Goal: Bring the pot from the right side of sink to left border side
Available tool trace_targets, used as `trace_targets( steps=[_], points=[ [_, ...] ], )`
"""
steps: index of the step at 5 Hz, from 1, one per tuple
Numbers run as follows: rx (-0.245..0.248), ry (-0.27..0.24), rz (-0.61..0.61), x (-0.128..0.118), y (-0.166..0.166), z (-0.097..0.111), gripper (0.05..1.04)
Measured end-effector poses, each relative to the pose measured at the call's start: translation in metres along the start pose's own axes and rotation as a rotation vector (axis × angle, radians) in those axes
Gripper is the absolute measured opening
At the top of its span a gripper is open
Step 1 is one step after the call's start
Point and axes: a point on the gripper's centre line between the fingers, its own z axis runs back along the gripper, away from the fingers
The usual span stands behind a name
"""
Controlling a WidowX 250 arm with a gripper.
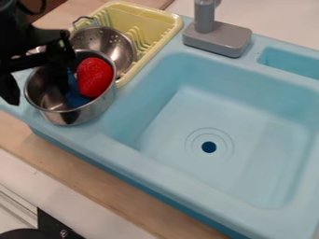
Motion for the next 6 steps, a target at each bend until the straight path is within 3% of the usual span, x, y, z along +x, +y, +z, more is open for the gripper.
trace_targets(
  steps=[2, 5, 6],
  points=[
    [0.021, -0.005, 0.000, -0.007, -0.008, 0.020, 0.995],
    [-0.083, -0.002, -0.272, -0.022, -0.081, 0.038, 0.995],
    [-0.098, 0.007, -0.376, -0.035, -0.104, 0.034, 0.995]
  ],
)
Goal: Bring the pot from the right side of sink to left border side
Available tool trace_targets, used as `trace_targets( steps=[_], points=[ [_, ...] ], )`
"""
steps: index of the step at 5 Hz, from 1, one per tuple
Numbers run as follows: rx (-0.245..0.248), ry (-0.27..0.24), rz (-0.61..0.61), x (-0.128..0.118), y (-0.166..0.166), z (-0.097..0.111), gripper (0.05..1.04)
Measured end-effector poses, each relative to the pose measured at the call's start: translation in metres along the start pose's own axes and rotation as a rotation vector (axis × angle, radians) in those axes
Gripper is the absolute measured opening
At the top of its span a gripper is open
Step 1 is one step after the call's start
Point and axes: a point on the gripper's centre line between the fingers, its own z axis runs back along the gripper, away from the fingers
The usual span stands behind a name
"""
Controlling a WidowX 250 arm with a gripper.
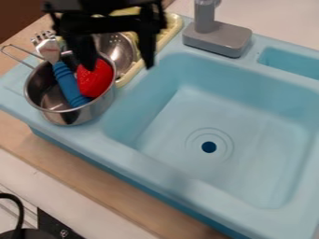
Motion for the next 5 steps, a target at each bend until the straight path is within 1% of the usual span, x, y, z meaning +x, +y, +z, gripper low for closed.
trace_targets(
  steps=[1, 2, 3, 4, 5],
  points=[
    [0.001, 0.022, -0.090, 0.001, -0.023, -0.011, 0.995],
    [0.001, 0.021, -0.079, 0.019, -0.023, -0.013, 0.995],
    [0.013, -0.013, -0.087, 0.037, -0.019, -0.021, 0.995],
    [0.032, -0.030, -0.115, 0.053, -0.021, -0.026, 0.995],
    [0.051, -0.041, -0.092, 0.068, -0.010, -0.033, 0.995]
  ],
)
